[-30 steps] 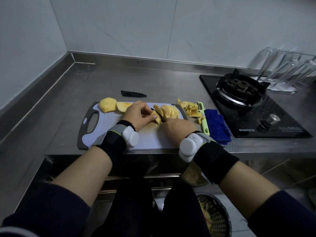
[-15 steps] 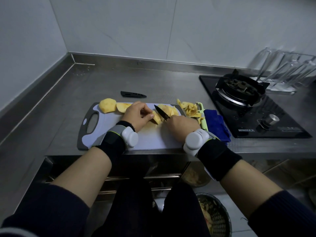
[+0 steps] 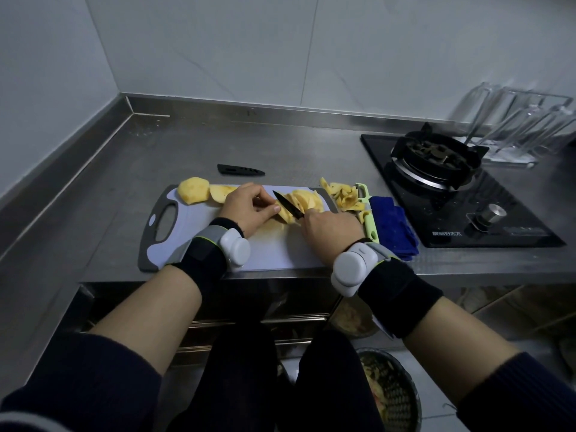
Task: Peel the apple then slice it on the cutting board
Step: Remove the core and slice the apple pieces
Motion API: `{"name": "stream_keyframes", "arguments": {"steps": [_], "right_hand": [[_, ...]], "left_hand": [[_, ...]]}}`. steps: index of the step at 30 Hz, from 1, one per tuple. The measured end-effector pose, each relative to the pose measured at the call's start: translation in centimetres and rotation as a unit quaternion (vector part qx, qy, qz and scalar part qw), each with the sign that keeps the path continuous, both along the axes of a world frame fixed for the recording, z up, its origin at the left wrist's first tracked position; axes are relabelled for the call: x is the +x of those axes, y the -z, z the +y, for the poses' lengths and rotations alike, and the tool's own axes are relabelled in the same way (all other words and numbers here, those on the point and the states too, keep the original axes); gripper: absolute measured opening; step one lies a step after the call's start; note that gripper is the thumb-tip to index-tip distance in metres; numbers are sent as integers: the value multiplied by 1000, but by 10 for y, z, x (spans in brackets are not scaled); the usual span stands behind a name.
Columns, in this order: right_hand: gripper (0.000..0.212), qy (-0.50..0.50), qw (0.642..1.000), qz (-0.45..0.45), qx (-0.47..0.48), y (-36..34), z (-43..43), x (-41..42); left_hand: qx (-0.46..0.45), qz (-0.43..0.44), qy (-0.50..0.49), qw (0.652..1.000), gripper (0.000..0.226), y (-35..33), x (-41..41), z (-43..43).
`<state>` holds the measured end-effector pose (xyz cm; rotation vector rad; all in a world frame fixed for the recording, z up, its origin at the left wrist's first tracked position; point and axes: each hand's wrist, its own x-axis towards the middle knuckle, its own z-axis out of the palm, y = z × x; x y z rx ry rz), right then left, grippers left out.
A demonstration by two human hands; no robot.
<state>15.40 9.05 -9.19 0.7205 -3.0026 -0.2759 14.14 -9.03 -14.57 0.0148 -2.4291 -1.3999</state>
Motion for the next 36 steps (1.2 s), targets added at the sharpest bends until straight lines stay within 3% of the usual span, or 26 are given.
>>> {"name": "stream_keyframes", "arguments": {"steps": [14, 19, 23, 28, 36], "right_hand": [[23, 25, 997, -51, 44, 6, 0, 0], [17, 98, 986, -121, 54, 4, -20, -8], [26, 124, 979, -161, 35, 7, -19, -20], [21, 91, 989, -119, -19, 11, -8, -18], [19, 11, 1000, 8, -14, 10, 3, -10]], "left_hand": [[2, 7, 6, 1000, 13, 1, -1, 0], [0, 1, 7, 1000, 13, 1, 1, 0], [-8, -2, 6, 1000, 12, -2, 2, 1], [-14, -4, 4, 1000, 12, -1, 1, 0], [-8, -23, -18, 1000, 14, 0, -2, -1]]}}
